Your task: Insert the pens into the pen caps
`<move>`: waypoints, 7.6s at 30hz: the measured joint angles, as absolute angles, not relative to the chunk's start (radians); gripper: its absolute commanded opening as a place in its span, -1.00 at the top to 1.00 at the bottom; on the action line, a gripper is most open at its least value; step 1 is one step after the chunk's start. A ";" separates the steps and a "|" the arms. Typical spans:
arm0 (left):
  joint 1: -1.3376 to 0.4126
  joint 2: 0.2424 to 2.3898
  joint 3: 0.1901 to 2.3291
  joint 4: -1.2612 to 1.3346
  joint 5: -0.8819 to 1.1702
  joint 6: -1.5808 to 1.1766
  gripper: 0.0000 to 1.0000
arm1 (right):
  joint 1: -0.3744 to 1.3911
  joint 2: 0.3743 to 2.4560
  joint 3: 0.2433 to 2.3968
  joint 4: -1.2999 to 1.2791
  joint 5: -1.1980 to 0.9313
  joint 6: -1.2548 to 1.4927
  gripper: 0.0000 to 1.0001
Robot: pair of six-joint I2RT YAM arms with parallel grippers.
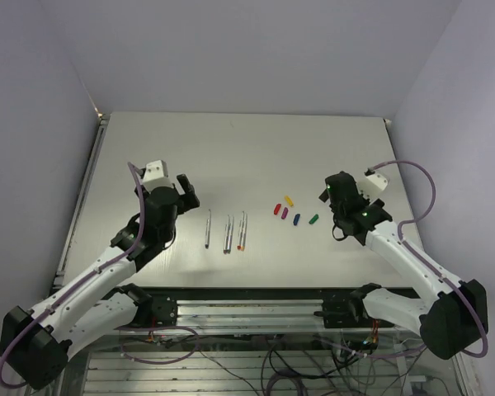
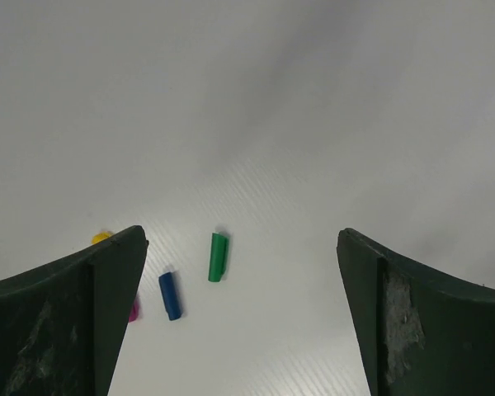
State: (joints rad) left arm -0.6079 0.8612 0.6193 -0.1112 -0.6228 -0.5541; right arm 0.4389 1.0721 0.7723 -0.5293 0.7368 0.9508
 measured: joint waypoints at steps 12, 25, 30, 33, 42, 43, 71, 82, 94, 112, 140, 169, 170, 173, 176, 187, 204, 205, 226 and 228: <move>-0.660 0.893 0.579 -0.111 -0.572 -0.553 -0.87 | 0.439 1.058 0.756 -0.505 0.738 0.810 -1.00; -0.816 0.933 0.579 -0.161 -0.654 -0.566 -0.87 | 0.440 0.997 0.643 -0.352 0.751 0.570 -1.00; -0.818 0.861 0.565 -0.185 -0.651 -0.587 -0.87 | 0.440 0.997 0.646 -0.358 0.751 0.576 -1.00; -0.819 0.818 0.552 -0.194 -0.650 -0.593 -0.87 | 0.440 0.993 0.651 -0.353 0.732 0.567 -1.00; -0.820 0.815 0.555 -0.221 -0.612 -0.583 -0.87 | 0.439 0.968 0.731 -0.356 0.737 0.513 -1.00; -0.820 0.825 0.561 -0.222 -0.606 -0.579 -0.86 | 0.439 0.960 0.738 -0.349 0.737 0.503 -1.00; -0.820 0.811 0.560 -0.177 -0.613 -0.630 -0.87 | 0.432 0.860 0.715 -0.192 0.519 0.429 -1.00; -0.820 0.795 0.542 -0.232 -0.693 -0.715 -0.86 | 0.432 0.844 0.670 -0.192 0.501 0.472 -0.23; -0.820 0.822 0.519 -0.302 -0.664 -0.783 0.15 | 0.431 0.825 0.548 -0.221 0.493 0.642 0.96; -0.820 0.744 0.455 -0.364 -0.648 -0.790 -0.99 | 0.431 0.807 0.513 -0.249 0.485 0.671 -1.00; -0.820 0.756 0.428 -0.323 -0.622 -0.756 -0.97 | 0.431 0.781 0.524 -0.269 0.490 0.648 -0.99; -0.820 0.772 0.402 -0.286 -0.582 -0.725 -0.91 | 0.431 0.780 0.524 -0.289 0.497 0.646 -0.98; -0.820 0.772 0.400 -0.283 -0.580 -0.724 -0.91 | 0.431 0.780 0.524 -0.291 0.497 0.646 -0.98; -0.820 0.772 0.397 -0.278 -0.570 -0.720 -0.90 | 0.431 0.780 0.524 -0.297 0.497 0.646 -0.98; -0.820 0.772 0.397 -0.271 -0.561 -0.717 -0.90 | 0.431 0.776 0.524 -0.299 0.497 0.647 -0.98; -0.820 0.781 0.383 -0.255 -0.550 -0.714 -0.90 | 0.431 0.771 0.523 -0.298 0.497 0.647 -0.97; -0.820 0.843 0.383 -0.269 -0.550 -0.718 -0.57 | 0.431 0.773 0.521 -0.300 0.495 0.665 -0.94; -0.820 0.847 0.383 -0.268 -0.550 -0.719 -0.46 | 0.431 0.775 0.521 -0.300 0.493 0.668 -0.92; -0.820 1.108 0.461 -0.190 -0.555 -0.702 -0.47 | 0.431 0.790 0.521 -0.320 0.487 0.681 -0.76; -0.820 1.142 0.469 -0.185 -0.556 -0.696 -0.45 | 0.431 0.790 0.521 -0.320 0.487 0.684 -0.75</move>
